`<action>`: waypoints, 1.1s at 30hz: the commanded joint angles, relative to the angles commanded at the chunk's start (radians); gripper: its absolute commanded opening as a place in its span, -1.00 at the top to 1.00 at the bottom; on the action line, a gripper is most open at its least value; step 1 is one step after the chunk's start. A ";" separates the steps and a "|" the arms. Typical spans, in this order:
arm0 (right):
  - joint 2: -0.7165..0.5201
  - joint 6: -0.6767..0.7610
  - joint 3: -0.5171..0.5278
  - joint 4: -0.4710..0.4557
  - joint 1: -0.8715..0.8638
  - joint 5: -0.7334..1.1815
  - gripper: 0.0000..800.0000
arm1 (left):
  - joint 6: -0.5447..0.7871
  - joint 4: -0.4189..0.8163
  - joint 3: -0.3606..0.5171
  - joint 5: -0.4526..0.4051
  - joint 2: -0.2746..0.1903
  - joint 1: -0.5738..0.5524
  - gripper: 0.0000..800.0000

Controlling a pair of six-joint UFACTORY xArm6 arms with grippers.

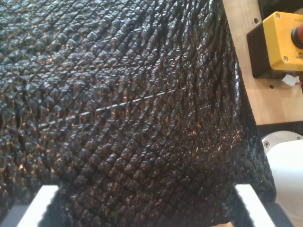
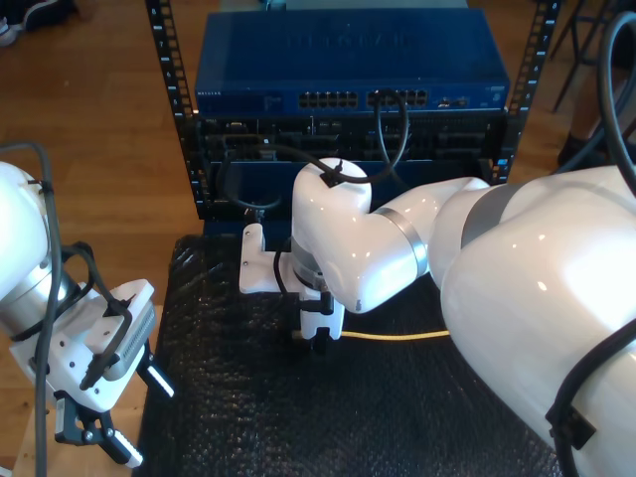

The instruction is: Grab the cable and plug it in

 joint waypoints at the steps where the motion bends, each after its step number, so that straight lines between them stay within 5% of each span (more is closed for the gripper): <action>1: 0.000 0.000 0.000 0.000 0.000 0.000 0.48 | 0.000 0.000 -0.002 0.000 0.000 0.000 -1.00; 16: -0.003 0.000 0.011 -0.009 0.000 0.000 0.49 | 0.000 0.000 -0.003 0.002 0.000 0.000 -1.00; 33: -0.009 0.000 0.014 -0.011 0.000 0.000 0.84 | 0.000 0.000 -0.005 0.003 0.000 0.000 -1.00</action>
